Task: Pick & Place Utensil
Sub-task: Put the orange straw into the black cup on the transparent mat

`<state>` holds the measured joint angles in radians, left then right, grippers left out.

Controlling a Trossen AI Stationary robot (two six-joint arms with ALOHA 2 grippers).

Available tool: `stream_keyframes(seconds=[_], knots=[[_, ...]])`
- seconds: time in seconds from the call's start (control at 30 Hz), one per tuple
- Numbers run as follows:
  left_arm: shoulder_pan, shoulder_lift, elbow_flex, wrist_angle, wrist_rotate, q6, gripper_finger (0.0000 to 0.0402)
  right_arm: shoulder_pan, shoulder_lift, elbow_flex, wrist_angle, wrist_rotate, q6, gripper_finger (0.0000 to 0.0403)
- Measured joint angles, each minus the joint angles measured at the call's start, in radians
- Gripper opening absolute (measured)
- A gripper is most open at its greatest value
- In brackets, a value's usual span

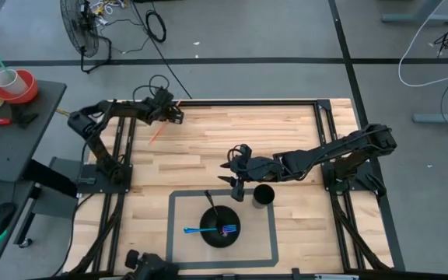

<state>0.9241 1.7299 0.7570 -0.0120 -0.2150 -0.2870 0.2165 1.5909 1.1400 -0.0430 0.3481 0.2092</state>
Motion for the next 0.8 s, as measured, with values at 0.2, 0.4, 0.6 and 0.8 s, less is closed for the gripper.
stream_keyframes(seconds=[0.2, 0.4, 0.6, 0.8], knots=[[-0.001, -0.002, 0.0, 0.001, 0.003, -0.007, 0.0134, -0.001, 0.0, 0.0, -0.004, 0.002, 0.0, 0.0185], [-0.001, -0.002, 0.0, 0.001, 0.002, -0.015, 0.0082, -0.001, 0.0, 0.0, -0.005, 0.002, -0.007, 0.0185], [-0.001, -0.002, 0.0, -0.006, 0.002, -0.014, 0.0043, 0.005, -0.007, 0.0, -0.014, 0.003, -0.034, 0.0185], [-0.002, -0.046, 0.003, -0.054, 0.018, -0.013, 0.0028, 0.019, -0.044, 0.0, -0.059, 0.003, -0.069, 0.0185]])
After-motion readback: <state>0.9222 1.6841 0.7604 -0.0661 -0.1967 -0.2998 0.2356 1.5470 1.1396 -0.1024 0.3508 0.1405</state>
